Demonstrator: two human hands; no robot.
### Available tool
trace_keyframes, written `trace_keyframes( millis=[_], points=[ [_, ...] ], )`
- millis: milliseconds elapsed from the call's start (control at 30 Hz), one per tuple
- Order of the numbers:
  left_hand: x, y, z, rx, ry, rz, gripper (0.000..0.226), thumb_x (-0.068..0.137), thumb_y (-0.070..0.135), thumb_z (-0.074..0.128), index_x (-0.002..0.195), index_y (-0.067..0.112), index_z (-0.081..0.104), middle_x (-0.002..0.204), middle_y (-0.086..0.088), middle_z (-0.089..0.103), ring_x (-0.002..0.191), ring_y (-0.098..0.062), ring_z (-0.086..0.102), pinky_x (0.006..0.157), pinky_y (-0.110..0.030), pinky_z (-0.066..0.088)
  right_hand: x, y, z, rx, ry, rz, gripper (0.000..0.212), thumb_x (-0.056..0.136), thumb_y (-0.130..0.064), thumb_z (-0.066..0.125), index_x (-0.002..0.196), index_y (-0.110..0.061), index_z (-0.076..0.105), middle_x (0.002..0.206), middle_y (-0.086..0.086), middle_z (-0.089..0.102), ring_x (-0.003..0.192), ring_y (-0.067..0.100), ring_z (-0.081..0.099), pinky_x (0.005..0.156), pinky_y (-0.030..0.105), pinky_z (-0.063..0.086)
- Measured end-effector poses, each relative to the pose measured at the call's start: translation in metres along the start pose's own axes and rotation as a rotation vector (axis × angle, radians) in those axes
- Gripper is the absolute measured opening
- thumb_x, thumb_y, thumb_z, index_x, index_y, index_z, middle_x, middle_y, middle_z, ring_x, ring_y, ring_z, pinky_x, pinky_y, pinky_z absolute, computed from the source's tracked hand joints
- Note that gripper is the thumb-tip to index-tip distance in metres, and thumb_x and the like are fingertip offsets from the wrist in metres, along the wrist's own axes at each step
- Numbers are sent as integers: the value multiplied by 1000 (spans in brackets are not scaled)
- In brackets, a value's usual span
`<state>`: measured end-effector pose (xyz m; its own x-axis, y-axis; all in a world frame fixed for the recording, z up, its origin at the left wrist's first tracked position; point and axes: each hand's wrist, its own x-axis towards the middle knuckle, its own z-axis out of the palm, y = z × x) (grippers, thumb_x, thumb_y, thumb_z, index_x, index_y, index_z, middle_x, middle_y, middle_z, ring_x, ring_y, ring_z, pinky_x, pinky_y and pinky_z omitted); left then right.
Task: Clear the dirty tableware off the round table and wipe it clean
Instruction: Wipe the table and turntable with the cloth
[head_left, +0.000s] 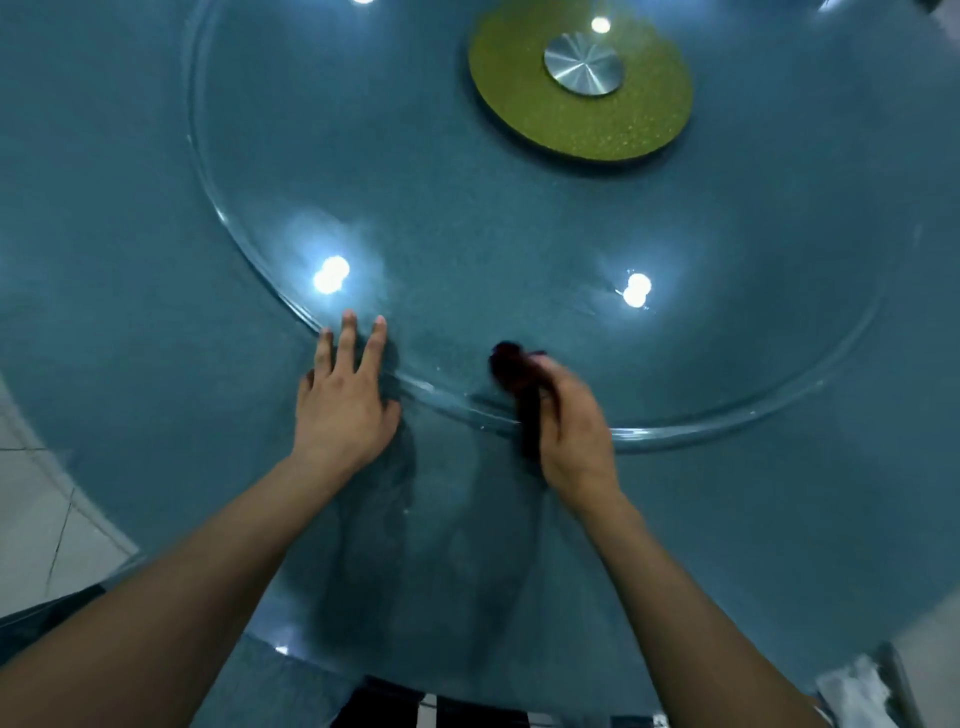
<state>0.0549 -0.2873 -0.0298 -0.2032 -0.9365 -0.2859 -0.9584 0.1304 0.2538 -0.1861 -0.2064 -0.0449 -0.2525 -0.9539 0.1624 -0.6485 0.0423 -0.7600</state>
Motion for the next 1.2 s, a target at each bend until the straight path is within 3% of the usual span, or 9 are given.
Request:
trace_keyframes(
  millis=[100,267,467,700,833,1000,1200],
  points=[
    [3,-4,-2,23,-31,-1,92,93,40,58,161,32,-3,170,-1,-12,156,-31,-3,118,-56,24,23,12,-20,-67,194,66,37,103,-22,39,134,-10,55,134,4,60,121,22,57,108,31,41],
    [5,-8,-3,20,-58,18,90,94,37,55,161,31,-5,169,-2,-16,156,-31,-6,120,-56,20,52,35,-12,-262,36,65,39,101,-22,39,134,-14,57,139,5,58,135,29,45,111,53,35],
    [-1,-16,-4,48,-78,79,86,96,30,52,162,30,-4,169,-2,-15,156,-29,-6,121,-56,18,4,11,26,-326,-68,-192,39,101,-20,42,137,-15,57,147,1,53,143,20,39,122,45,22],
    [-12,-14,4,81,-84,75,91,93,18,56,162,32,-3,170,2,-12,156,-31,4,120,-56,25,-19,-23,61,-314,-267,-462,40,99,-18,42,135,-13,59,145,1,55,142,19,42,122,42,23],
    [-24,-9,4,85,-10,65,81,94,10,45,162,27,4,171,0,-3,155,-34,8,119,-57,26,-72,-4,47,-356,-150,-403,44,96,-9,51,140,-12,55,146,1,54,141,21,42,119,42,28],
    [-66,-12,27,72,33,58,72,95,10,41,161,24,16,170,-2,8,154,-34,12,117,-60,26,-70,3,49,-446,-159,-234,53,99,-33,46,149,-18,44,152,3,45,142,23,36,121,42,23],
    [-109,-27,53,100,91,90,66,95,10,43,158,22,26,167,-5,20,151,-36,22,116,-57,29,-110,5,34,-369,-301,-408,50,99,-26,48,149,-21,46,156,0,41,148,19,30,122,44,22]
  ],
)
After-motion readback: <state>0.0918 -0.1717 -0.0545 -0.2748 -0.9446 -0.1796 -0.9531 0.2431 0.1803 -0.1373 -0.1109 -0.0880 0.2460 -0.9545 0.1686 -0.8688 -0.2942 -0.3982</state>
